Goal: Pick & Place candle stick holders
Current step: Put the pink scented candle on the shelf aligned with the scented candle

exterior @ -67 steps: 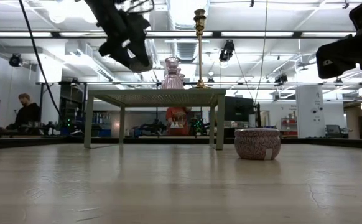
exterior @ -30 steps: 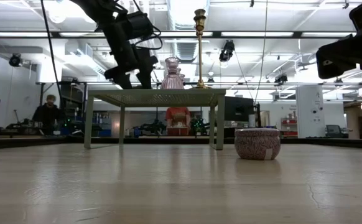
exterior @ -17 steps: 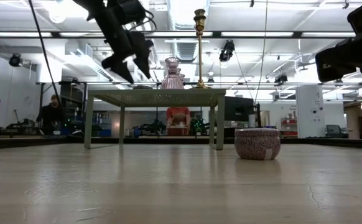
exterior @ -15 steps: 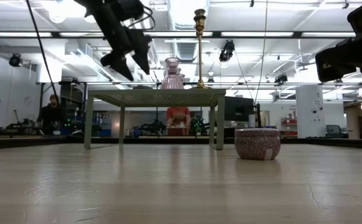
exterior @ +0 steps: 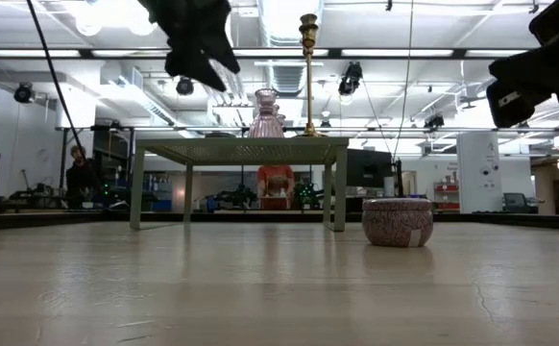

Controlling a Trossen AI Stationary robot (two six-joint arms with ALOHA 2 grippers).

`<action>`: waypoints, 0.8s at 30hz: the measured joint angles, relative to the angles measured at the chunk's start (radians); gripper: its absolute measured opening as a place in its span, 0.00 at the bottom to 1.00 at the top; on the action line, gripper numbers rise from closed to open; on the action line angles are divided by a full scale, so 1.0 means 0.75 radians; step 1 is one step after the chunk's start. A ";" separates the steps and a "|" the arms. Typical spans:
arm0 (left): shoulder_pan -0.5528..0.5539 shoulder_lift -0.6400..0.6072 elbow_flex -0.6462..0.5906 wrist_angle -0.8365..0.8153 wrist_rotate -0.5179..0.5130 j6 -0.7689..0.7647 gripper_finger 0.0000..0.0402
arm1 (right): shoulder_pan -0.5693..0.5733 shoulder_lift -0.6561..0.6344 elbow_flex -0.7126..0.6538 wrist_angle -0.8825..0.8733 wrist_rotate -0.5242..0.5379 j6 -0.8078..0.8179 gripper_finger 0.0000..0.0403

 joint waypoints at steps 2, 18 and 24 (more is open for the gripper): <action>-0.074 -0.007 -0.011 0.019 -0.005 -0.013 0.77 | 0.000 0.001 0.000 0.015 -0.003 0.043 0.02; -0.429 0.066 -0.282 0.774 -0.094 -0.071 0.46 | -0.001 0.008 0.000 0.071 0.005 -0.035 0.02; -0.426 0.189 -0.354 1.147 -0.011 -0.083 0.45 | -0.001 0.008 0.000 0.074 0.005 -0.030 0.02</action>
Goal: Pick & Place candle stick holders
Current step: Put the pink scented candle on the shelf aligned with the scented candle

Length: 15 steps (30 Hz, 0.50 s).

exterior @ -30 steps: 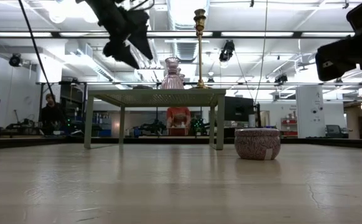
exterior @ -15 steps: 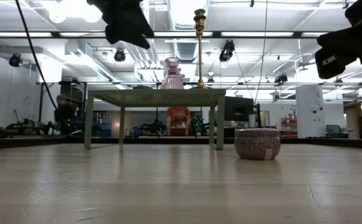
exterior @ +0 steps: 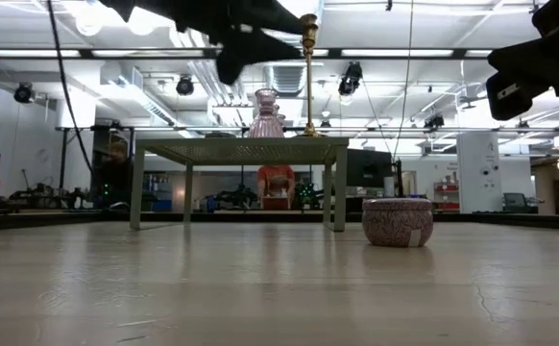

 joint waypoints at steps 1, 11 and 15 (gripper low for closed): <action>-0.001 0.031 0.004 0.016 0.039 0.029 0.45 | 0.000 0.000 0.000 0.000 0.000 0.000 0.02; -0.028 0.418 0.324 -0.170 0.092 0.090 0.61 | 0.000 0.001 0.000 -0.005 0.001 -0.009 0.02; -0.032 0.561 0.493 -0.326 0.072 0.124 0.77 | 0.000 0.001 -0.001 -0.008 0.000 -0.005 0.02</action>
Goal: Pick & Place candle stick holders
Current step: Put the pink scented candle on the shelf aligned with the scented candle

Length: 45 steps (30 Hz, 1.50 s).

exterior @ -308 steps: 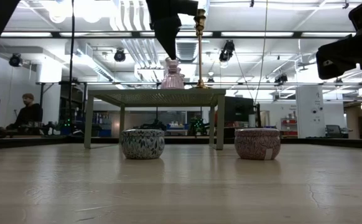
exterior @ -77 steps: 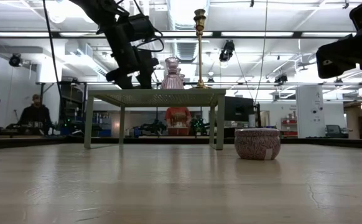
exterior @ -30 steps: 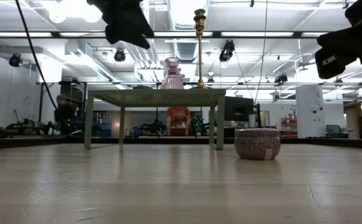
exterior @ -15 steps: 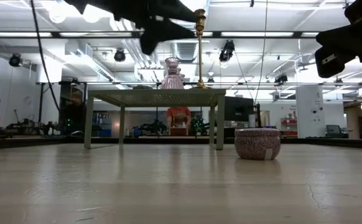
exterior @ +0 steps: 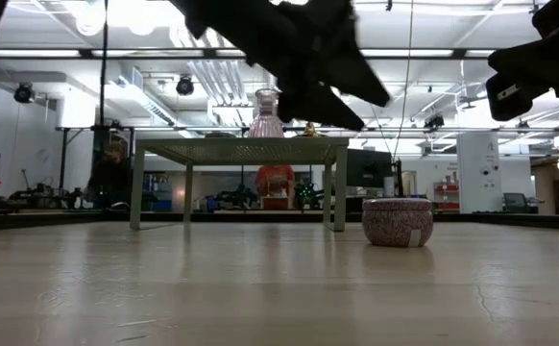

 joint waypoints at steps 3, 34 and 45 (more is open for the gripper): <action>-0.014 0.114 0.110 -0.057 -0.003 0.027 0.89 | 0.000 0.003 0.000 -0.012 0.000 0.000 0.02; -0.027 0.369 0.121 0.115 -0.078 0.083 0.98 | 0.001 0.045 -0.002 -0.038 0.027 0.006 0.02; -0.031 0.432 0.124 0.165 -0.088 0.060 0.97 | 0.001 0.043 -0.002 -0.036 0.035 -0.004 0.02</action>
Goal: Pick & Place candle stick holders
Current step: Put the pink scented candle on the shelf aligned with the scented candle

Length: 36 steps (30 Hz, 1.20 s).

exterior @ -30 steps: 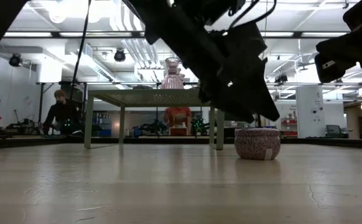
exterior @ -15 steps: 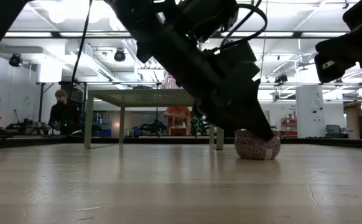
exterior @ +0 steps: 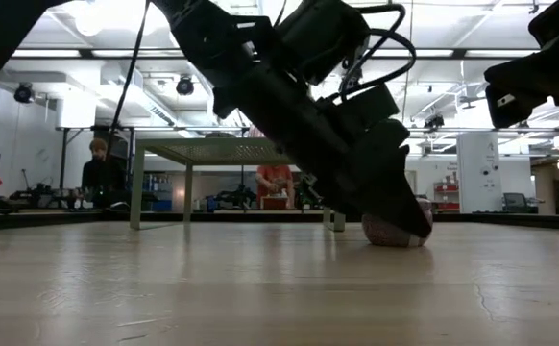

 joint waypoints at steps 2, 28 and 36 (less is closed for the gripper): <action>-0.001 0.007 0.005 0.004 0.000 0.000 0.94 | 0.000 0.001 0.000 0.000 0.000 0.000 0.02; -0.037 -0.045 -0.004 -0.042 0.053 -0.037 0.75 | 0.000 0.002 0.000 -0.004 -0.001 0.004 0.02; -0.089 -0.161 -0.005 -0.182 0.075 -0.022 0.75 | -0.001 0.001 0.000 -0.009 -0.001 -0.006 0.02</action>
